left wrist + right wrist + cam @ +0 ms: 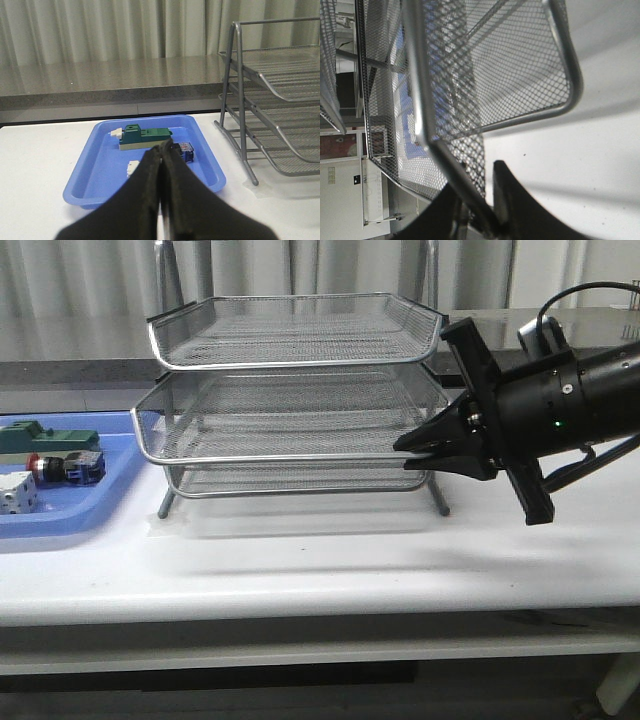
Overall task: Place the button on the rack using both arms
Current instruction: 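Pull the middle wire tray out toward the robot with the right gripper, then open the right gripper and withdraw it from the tray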
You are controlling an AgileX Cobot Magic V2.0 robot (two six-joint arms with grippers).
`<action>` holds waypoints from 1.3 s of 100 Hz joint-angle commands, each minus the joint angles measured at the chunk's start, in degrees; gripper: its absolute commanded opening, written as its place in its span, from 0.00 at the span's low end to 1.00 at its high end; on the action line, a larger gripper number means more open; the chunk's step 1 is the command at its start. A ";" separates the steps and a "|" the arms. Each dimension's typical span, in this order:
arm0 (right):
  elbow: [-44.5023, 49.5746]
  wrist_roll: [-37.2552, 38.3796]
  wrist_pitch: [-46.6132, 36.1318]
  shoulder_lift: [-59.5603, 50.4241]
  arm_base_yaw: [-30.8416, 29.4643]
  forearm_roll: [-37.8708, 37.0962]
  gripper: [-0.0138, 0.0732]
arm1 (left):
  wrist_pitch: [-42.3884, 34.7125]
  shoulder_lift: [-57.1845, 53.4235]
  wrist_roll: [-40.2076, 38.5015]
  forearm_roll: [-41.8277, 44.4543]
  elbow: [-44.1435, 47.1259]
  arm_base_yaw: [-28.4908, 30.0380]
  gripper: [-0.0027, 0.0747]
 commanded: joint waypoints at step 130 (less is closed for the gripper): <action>13.86 -5.30 -0.96 -19.50 0.10 -4.61 0.73 | -4.28 -1.82 -0.63 -0.42 3.22 0.12 0.01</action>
